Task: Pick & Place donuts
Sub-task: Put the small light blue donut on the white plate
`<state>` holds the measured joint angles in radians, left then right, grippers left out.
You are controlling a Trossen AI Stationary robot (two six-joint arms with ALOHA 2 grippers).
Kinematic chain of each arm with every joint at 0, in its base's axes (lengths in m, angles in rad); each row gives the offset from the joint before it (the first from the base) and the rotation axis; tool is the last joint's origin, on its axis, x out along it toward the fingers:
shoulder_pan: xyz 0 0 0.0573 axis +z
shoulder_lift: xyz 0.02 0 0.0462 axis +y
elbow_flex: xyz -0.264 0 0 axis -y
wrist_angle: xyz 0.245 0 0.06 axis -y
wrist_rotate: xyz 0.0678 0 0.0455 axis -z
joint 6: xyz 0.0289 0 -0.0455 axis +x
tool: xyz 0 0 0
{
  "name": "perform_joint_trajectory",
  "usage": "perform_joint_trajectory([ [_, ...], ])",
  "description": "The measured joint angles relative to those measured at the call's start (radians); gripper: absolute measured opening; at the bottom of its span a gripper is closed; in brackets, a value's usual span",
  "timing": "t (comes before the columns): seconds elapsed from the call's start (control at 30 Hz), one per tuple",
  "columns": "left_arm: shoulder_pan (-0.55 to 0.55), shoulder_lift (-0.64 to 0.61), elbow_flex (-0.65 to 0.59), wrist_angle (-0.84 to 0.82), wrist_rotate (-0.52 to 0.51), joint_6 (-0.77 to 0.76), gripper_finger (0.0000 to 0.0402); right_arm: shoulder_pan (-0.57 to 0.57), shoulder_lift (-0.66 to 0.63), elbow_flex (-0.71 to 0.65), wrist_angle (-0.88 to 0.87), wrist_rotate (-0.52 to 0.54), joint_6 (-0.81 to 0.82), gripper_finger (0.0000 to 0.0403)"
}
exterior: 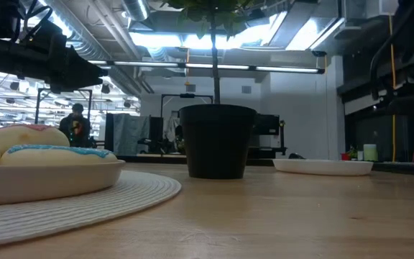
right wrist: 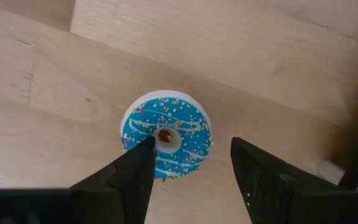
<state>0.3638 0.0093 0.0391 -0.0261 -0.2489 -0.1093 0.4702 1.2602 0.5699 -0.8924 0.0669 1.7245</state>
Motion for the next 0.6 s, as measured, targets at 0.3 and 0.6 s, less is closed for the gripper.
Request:
perform_joint_trajectory([
  [0.3,0.0,0.0,0.0,0.0,0.0,0.0,0.0233,0.0,0.0,-0.015,0.023,-0.005,-0.002,0.0123],
  [0.6,0.0,0.0,0.0,0.0,0.0,0.0,0.0233,-0.005,-0.001,0.002,0.009,-0.01,-0.024,0.0028],
])
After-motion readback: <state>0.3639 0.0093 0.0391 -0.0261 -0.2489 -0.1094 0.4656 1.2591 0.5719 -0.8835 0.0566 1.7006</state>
